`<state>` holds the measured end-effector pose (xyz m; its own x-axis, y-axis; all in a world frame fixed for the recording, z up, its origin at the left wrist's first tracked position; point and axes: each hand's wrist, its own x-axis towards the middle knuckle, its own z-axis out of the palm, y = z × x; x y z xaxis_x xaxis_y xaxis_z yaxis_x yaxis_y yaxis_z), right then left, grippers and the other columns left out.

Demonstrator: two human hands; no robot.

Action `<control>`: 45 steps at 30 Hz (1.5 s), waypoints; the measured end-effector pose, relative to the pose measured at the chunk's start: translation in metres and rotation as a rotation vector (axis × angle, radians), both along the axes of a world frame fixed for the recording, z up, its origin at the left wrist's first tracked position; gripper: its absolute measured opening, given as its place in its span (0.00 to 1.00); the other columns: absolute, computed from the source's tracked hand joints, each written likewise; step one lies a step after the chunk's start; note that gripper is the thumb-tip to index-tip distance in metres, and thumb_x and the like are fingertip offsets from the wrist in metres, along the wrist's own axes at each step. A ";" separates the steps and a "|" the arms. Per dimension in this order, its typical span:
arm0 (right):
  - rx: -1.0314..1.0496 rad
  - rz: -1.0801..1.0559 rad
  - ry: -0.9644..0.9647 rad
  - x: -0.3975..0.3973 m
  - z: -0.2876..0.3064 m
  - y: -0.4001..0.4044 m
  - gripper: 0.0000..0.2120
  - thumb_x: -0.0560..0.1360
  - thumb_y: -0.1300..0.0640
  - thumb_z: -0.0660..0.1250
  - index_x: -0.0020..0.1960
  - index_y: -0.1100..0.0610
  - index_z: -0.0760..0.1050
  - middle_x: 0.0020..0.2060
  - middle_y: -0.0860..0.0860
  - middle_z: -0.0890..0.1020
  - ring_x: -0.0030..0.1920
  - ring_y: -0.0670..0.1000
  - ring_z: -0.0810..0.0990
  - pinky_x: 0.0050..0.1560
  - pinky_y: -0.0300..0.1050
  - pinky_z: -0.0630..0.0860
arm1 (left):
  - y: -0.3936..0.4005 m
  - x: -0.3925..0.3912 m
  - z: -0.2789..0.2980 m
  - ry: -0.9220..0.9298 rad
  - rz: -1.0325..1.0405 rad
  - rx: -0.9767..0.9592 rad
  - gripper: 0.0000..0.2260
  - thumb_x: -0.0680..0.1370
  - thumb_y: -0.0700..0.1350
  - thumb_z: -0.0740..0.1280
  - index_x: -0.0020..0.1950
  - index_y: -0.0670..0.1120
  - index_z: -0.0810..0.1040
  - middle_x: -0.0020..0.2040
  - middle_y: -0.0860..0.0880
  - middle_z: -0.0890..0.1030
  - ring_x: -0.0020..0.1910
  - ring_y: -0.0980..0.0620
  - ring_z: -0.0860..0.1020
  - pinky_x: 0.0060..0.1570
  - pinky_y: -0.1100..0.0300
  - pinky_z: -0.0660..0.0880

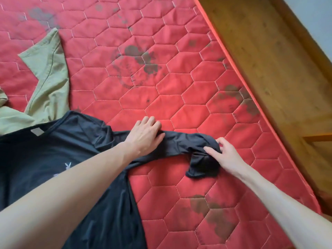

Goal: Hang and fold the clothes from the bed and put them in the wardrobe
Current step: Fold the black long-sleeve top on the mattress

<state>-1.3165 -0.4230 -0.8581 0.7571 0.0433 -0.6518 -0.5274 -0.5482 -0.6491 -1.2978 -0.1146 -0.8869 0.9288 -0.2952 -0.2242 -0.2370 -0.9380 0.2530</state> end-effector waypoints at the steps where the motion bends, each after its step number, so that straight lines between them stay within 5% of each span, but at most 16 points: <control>1: 0.047 -0.036 0.013 0.010 0.006 -0.005 0.12 0.77 0.54 0.76 0.50 0.57 0.73 0.43 0.55 0.88 0.43 0.54 0.85 0.45 0.50 0.78 | -0.008 0.002 0.001 0.026 0.008 -0.027 0.22 0.80 0.61 0.53 0.54 0.46 0.76 0.53 0.44 0.75 0.54 0.39 0.74 0.51 0.45 0.73; 5: -0.029 0.147 0.017 0.059 0.031 -0.030 0.14 0.75 0.48 0.77 0.53 0.53 0.76 0.35 0.50 0.87 0.34 0.46 0.79 0.39 0.45 0.74 | -0.037 0.012 0.004 0.153 0.040 -0.144 0.26 0.79 0.65 0.49 0.59 0.48 0.76 0.55 0.47 0.74 0.56 0.42 0.73 0.55 0.45 0.72; 9: -0.132 0.437 0.132 0.116 0.055 -0.064 0.18 0.74 0.61 0.77 0.60 0.50 0.76 0.37 0.54 0.84 0.34 0.48 0.77 0.37 0.44 0.73 | -0.063 0.027 0.003 0.197 0.037 -0.210 0.19 0.85 0.59 0.57 0.65 0.48 0.75 0.61 0.46 0.77 0.61 0.41 0.73 0.60 0.44 0.71; 13: -0.457 0.651 -0.139 0.146 0.057 -0.080 0.14 0.72 0.55 0.77 0.55 0.47 0.78 0.40 0.49 0.84 0.37 0.47 0.79 0.37 0.37 0.70 | -0.085 0.038 -0.002 0.201 0.004 -0.181 0.15 0.84 0.57 0.60 0.62 0.47 0.77 0.60 0.45 0.75 0.62 0.41 0.71 0.59 0.45 0.71; 19: -0.519 0.490 -0.241 0.145 0.015 -0.095 0.13 0.73 0.47 0.76 0.55 0.46 0.80 0.44 0.47 0.83 0.49 0.53 0.81 0.55 0.50 0.77 | -0.097 0.049 -0.008 0.210 0.101 -0.379 0.09 0.82 0.49 0.59 0.51 0.42 0.70 0.47 0.43 0.75 0.50 0.37 0.74 0.50 0.45 0.72; 23: -0.210 0.141 -0.101 0.129 -0.003 -0.105 0.14 0.75 0.57 0.77 0.59 0.52 0.80 0.45 0.48 0.85 0.47 0.50 0.82 0.44 0.32 0.76 | -0.084 0.059 -0.008 0.196 0.202 -0.449 0.07 0.85 0.47 0.58 0.54 0.44 0.64 0.40 0.44 0.77 0.40 0.35 0.73 0.41 0.47 0.69; 29: -0.105 -0.163 -0.364 0.129 -0.007 -0.105 0.09 0.76 0.60 0.77 0.54 0.58 0.82 0.43 0.50 0.84 0.36 0.35 0.81 0.39 0.27 0.75 | -0.070 0.077 -0.004 0.119 0.247 -0.470 0.05 0.85 0.46 0.60 0.57 0.46 0.68 0.43 0.48 0.79 0.42 0.40 0.73 0.42 0.50 0.67; 34: -0.250 -0.017 -0.422 0.144 -0.010 -0.099 0.10 0.76 0.55 0.77 0.54 0.54 0.80 0.47 0.51 0.85 0.47 0.50 0.82 0.52 0.44 0.78 | -0.075 0.083 -0.012 0.156 0.248 -0.374 0.08 0.84 0.48 0.61 0.55 0.46 0.78 0.50 0.47 0.81 0.51 0.44 0.78 0.45 0.55 0.65; 38: -0.260 -0.172 -0.318 0.138 -0.021 -0.096 0.17 0.75 0.52 0.78 0.59 0.54 0.79 0.51 0.55 0.84 0.52 0.54 0.83 0.58 0.50 0.79 | -0.067 0.069 -0.017 0.133 0.225 -0.365 0.08 0.85 0.47 0.60 0.54 0.45 0.76 0.49 0.46 0.79 0.51 0.42 0.77 0.48 0.51 0.70; 41: -0.190 -0.229 -0.243 0.122 -0.033 -0.099 0.14 0.76 0.55 0.76 0.60 0.54 0.78 0.52 0.57 0.85 0.52 0.55 0.85 0.59 0.54 0.81 | -0.050 0.050 -0.019 0.020 0.154 -0.268 0.08 0.85 0.47 0.58 0.52 0.46 0.75 0.49 0.45 0.78 0.50 0.38 0.76 0.49 0.43 0.73; 45: -0.338 -0.260 -0.387 0.107 -0.030 -0.106 0.09 0.80 0.56 0.68 0.59 0.57 0.77 0.48 0.54 0.83 0.50 0.58 0.83 0.54 0.51 0.77 | -0.012 0.028 -0.019 -0.138 0.169 -0.011 0.11 0.82 0.49 0.54 0.52 0.46 0.74 0.49 0.45 0.77 0.50 0.38 0.74 0.48 0.44 0.70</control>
<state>-1.2092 -0.5294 -0.8885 0.9013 -0.3384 -0.2705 -0.4314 -0.6428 -0.6331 -1.2697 -0.1268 -0.9064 0.9870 -0.1341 -0.0890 -0.1096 -0.9648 0.2390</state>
